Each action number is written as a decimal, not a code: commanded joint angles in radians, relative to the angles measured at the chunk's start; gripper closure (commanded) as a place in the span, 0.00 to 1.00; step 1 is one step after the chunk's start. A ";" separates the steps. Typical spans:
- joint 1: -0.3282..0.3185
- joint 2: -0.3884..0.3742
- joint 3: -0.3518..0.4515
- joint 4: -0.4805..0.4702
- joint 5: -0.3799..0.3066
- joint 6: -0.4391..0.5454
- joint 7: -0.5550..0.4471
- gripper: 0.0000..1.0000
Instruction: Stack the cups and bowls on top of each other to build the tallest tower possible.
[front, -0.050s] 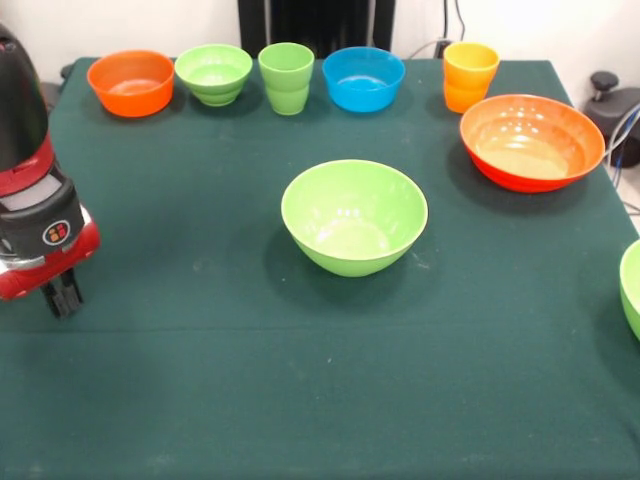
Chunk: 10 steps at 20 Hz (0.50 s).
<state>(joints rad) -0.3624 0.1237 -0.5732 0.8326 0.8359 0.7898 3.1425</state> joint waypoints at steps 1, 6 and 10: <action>0.033 -0.035 0.032 -0.056 0.018 0.118 0.302 1.00; 0.054 -0.101 0.005 -0.029 0.011 0.191 0.325 1.00; 0.074 -0.159 -0.004 0.004 0.021 0.243 0.364 1.00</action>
<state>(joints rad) -0.3389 0.0654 -0.6138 0.8253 0.8358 0.8790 3.1910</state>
